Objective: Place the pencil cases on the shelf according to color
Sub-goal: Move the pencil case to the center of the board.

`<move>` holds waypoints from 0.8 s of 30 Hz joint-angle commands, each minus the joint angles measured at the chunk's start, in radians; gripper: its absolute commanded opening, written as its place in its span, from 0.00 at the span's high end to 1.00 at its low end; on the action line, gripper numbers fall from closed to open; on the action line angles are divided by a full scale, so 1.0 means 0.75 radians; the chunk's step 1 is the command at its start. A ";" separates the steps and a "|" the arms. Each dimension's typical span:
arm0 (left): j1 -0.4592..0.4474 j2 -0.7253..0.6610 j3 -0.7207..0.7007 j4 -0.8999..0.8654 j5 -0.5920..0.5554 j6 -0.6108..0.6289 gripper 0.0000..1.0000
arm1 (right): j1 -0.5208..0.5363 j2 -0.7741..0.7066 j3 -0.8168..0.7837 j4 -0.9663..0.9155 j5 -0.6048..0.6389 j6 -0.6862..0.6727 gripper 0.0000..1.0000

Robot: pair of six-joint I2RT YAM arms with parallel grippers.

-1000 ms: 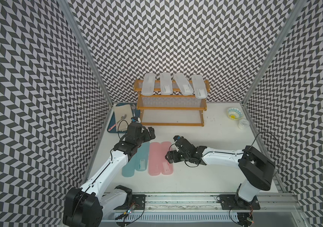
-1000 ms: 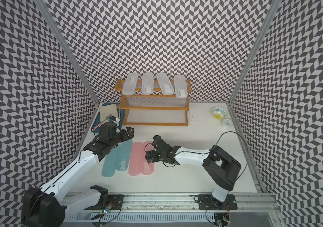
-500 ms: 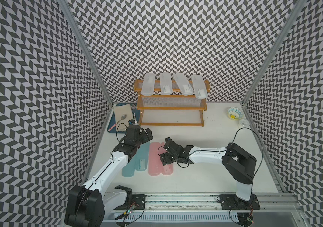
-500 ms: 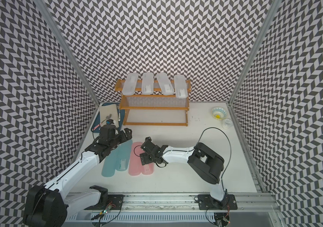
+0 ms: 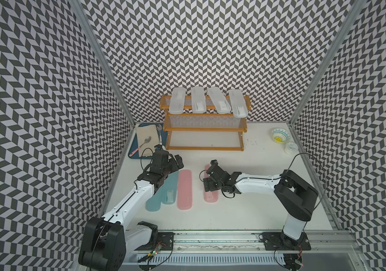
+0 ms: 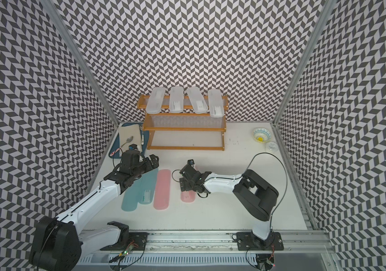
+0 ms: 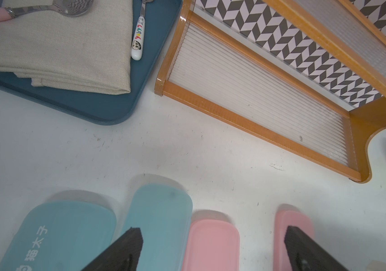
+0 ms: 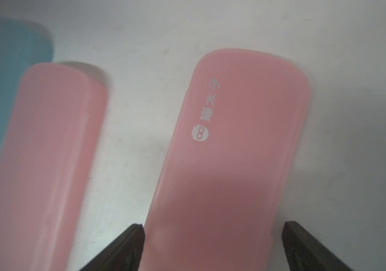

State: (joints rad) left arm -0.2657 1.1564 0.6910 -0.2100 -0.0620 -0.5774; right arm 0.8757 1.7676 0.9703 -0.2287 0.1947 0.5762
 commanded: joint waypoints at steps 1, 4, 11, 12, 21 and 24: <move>0.007 -0.026 -0.006 0.036 -0.003 0.007 0.00 | -0.095 -0.117 -0.141 -0.095 0.057 -0.070 0.05; 0.007 -0.032 -0.021 0.047 0.001 0.009 0.00 | -0.116 -0.275 -0.207 -0.076 0.051 -0.081 0.04; 0.007 -0.008 -0.035 0.052 0.025 0.001 0.00 | -0.117 -0.517 -0.351 -0.086 -0.021 -0.002 0.01; 0.007 -0.008 -0.039 0.057 0.029 -0.002 0.00 | -0.118 -0.531 -0.378 -0.076 -0.046 0.007 0.02; 0.008 -0.006 -0.043 0.072 0.042 0.009 0.00 | -0.104 -0.557 -0.506 -0.011 -0.103 0.054 0.03; 0.008 -0.004 -0.042 0.077 0.042 0.017 0.00 | -0.103 -0.539 -0.500 -0.032 -0.063 0.000 0.03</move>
State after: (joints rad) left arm -0.2657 1.1519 0.6636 -0.1795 -0.0391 -0.5766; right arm 0.7933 1.3674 0.5892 -0.2848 0.1211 0.6044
